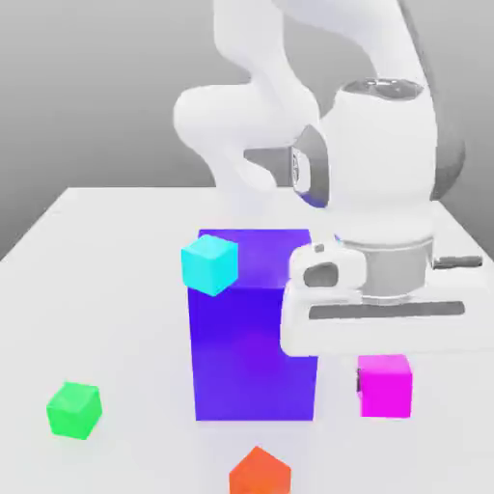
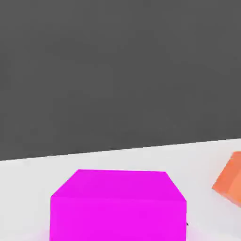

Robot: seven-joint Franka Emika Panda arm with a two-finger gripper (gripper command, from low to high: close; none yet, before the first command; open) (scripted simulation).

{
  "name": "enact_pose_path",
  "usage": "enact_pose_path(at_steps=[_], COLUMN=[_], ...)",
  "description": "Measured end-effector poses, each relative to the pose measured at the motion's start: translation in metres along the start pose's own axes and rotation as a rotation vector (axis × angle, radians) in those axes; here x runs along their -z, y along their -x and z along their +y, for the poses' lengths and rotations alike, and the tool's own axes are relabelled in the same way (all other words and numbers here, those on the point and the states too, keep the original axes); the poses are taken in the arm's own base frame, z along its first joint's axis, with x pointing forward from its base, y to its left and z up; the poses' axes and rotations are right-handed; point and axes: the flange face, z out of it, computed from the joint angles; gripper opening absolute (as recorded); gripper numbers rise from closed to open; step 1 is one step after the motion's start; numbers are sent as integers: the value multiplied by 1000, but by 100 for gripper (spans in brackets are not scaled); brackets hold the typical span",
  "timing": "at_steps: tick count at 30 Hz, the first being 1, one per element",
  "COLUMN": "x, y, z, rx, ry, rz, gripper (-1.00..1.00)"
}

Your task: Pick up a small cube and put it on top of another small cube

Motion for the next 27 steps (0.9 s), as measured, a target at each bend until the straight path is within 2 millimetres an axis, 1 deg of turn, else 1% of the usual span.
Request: enact_pose_path(at_steps=[2, 5, 8, 9, 11, 13, 15, 18, 20, 23, 24, 27], x=[11, 31, 53, 54, 45, 32, 19, 1, -19, -55, -65, -64], y=[-46, -114, -178, -191, -205, -213, -216, -213, -208, -205, -203, -203], z=[9, 30, 60, 75, 109, 147, 186, 245, 257, 267, 270, 270], rx=[-131, -325, -517, -574, -681, -789, -898, -1060, -1088, -1094, -1095, -1095], ry=[-13, -36, -62, -53, -9, 47, 107, 198, 222, 229, 230, 230], rz=[22, 56, 92, 98, 99, 97, 94, 86, 83, 82, 82, 82], gripper=[-100, -100, -100, -100, -100, -100, -100, -100, -100, -100, 100, 100])
